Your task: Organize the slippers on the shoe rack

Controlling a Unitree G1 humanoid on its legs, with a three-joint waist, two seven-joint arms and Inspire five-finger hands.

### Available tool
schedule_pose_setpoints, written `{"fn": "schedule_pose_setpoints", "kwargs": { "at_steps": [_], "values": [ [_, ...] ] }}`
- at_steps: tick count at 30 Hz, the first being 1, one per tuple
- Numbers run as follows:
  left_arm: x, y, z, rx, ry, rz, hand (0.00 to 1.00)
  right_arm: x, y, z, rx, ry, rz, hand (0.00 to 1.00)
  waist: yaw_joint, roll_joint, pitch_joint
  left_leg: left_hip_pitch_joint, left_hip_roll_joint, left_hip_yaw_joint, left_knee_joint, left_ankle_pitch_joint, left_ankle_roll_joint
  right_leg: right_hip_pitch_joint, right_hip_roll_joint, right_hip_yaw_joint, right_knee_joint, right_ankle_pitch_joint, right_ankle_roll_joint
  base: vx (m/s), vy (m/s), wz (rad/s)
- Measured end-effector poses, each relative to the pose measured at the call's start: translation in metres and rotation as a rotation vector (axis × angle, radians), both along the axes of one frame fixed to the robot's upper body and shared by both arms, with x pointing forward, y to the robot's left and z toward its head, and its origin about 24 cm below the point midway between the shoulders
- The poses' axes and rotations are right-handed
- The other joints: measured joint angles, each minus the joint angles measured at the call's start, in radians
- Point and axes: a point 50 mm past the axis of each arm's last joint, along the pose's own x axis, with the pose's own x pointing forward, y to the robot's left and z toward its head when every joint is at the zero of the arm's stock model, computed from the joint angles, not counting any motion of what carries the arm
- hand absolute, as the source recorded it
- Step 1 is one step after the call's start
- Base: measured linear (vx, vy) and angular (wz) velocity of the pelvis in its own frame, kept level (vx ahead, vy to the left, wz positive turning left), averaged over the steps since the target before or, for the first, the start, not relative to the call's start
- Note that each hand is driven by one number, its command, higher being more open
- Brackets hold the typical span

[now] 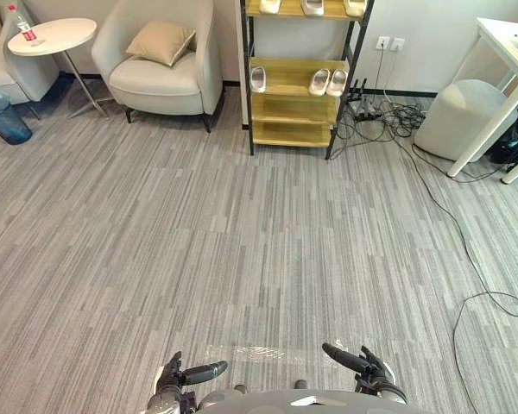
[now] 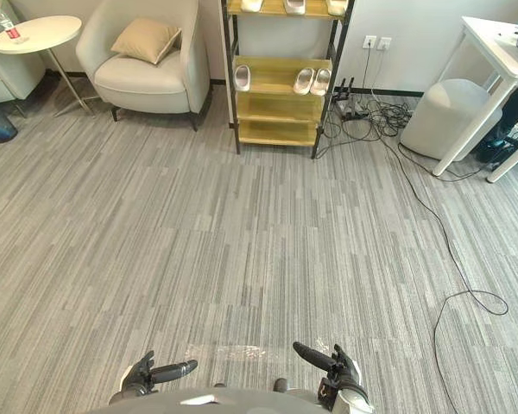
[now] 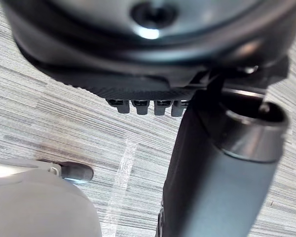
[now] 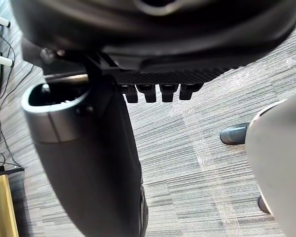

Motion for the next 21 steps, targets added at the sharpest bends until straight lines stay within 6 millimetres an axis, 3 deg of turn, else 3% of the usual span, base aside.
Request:
{"fn": "schedule_pose_setpoints", "kwargs": {
  "at_steps": [21],
  "values": [
    [0.0006, 0.0018, 0.0005, -0.004, -0.002, -0.018, 1.00, 0.0000, 0.0015, -0.0002, 0.014, -0.004, -0.011, 1.00, 0.000, -0.008, 0.004, 0.003, 0.000, 0.007, -0.002, 0.000, 0.000, 0.000, 0.000, 0.003, -0.001, 0.001, 0.001, 0.00, 0.000, 0.00]
  ]
}}
